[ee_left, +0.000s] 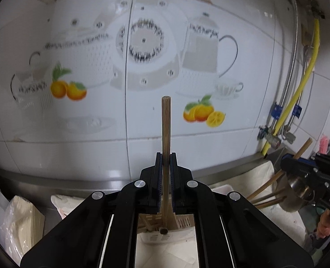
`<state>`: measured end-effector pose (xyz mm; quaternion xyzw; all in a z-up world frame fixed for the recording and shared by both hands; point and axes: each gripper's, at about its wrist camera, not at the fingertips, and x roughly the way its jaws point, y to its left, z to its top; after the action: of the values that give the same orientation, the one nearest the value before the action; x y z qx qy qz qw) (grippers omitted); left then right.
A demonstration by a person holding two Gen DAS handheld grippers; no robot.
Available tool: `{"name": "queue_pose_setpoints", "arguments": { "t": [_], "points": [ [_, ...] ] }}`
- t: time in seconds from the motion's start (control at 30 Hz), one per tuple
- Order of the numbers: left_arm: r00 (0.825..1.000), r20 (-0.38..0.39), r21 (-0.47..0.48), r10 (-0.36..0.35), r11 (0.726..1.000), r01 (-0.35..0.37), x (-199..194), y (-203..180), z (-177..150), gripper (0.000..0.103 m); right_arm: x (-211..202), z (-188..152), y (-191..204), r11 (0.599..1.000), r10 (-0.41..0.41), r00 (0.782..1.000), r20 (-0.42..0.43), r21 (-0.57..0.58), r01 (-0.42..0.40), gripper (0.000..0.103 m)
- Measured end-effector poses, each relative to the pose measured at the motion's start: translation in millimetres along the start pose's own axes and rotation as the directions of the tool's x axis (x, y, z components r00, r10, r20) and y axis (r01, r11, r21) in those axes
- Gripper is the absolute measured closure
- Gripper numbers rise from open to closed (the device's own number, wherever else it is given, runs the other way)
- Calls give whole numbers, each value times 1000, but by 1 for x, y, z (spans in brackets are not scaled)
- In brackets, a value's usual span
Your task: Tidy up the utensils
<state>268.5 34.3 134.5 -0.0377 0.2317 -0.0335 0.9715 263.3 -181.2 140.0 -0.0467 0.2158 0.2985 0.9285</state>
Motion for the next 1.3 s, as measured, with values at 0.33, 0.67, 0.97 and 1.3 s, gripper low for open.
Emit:
{"name": "queue_pose_setpoints", "arguments": {
  "t": [0.33,0.67,0.97,1.3],
  "points": [
    [1000,-26,35,12,999,-11,4,-3,-8,97,16,-13,-5,1000,4,999,-47,21,-3,96],
    [999,-38,41,20,999,-19,1,-3,-13,97,16,-20,-3,1000,0,998,-59,13,1,96],
    [999,-31,45,16,999,-14,-13,-4,-15,96,5,-20,-2,1000,-10,999,-42,15,11,96],
    [999,-9,21,45,999,-45,-51,2,-36,56,-26,-31,6,1000,-18,1000,-7,20,18,63]
  ]
}}
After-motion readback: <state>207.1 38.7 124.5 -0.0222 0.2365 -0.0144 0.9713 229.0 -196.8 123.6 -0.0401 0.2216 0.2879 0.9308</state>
